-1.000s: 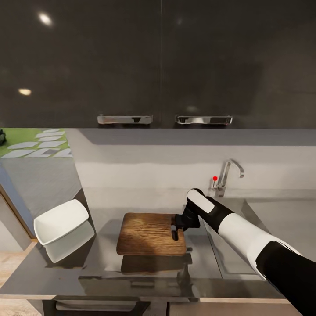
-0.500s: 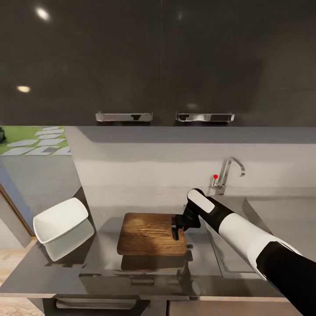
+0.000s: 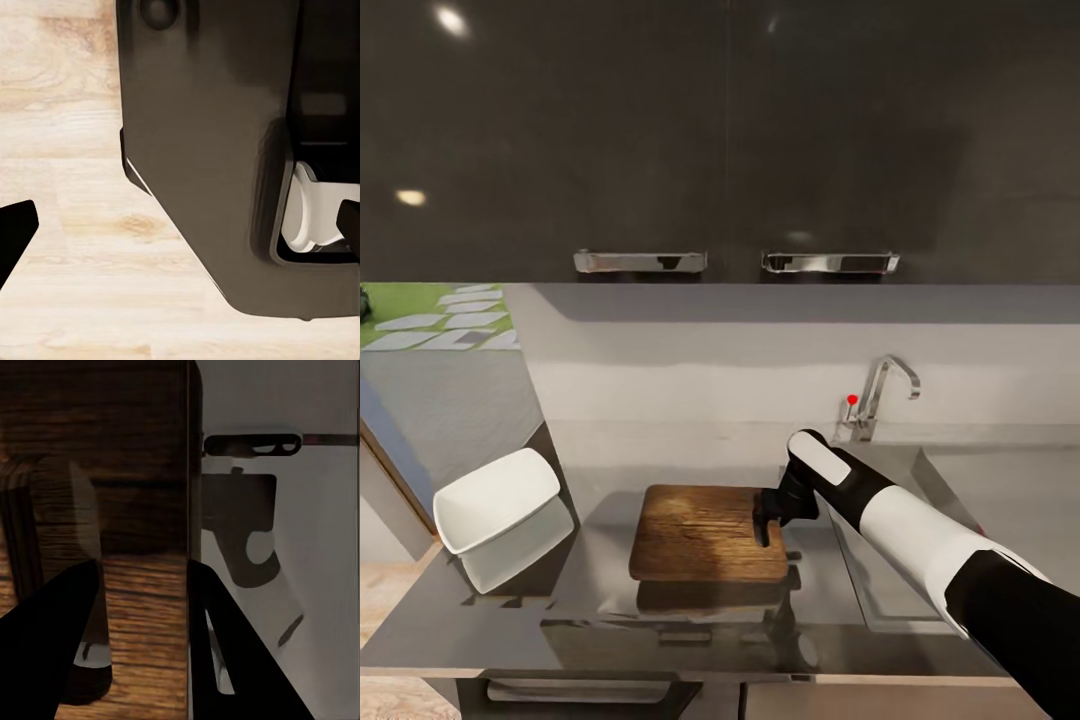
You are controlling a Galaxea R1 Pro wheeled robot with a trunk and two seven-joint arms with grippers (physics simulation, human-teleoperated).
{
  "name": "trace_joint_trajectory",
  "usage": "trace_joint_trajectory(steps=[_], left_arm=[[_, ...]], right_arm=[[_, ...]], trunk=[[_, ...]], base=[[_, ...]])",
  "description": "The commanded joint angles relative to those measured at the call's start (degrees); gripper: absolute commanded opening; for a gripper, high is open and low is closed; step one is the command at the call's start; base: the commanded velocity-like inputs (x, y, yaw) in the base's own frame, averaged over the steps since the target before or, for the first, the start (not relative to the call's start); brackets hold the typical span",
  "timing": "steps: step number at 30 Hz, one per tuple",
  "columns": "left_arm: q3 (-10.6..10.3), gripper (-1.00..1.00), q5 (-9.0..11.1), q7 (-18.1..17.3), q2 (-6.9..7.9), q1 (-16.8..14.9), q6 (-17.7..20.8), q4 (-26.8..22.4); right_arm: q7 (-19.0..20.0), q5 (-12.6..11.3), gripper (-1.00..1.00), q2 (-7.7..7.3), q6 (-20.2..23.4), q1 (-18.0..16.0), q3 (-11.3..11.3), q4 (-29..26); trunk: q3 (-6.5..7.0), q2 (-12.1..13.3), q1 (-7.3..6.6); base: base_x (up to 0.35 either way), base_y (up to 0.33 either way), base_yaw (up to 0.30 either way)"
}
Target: In the kitchen, take the Vidalia onion out of the sink, dice it on the chopping board with the paring knife, put the diced onion into the bowl on the countertop, then place both the paring knife and the chopping board into the sink.
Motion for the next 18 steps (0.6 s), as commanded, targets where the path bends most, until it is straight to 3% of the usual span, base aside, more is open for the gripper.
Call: trace_joint_trajectory(steps=[1,18], left_arm=[[0.0,1.00,0.0,0.0,-0.01,0.0,-0.1,0.0],[-0.1,1.00,0.0,0.0,-0.01,0.0,-0.1,0.0]], right_arm=[[-0.5,-0.6,-1.00,-0.16,0.0,-0.1,0.4,-0.1],[-0.7,-0.6,-1.00,-0.75,-3.6,-0.1,0.4,-0.1]], trunk=[[-0.14,-0.1,0.04],[-0.61,-0.1,0.04]], base=[[0.001,0.000,0.000],[0.000,0.000,0.000]])
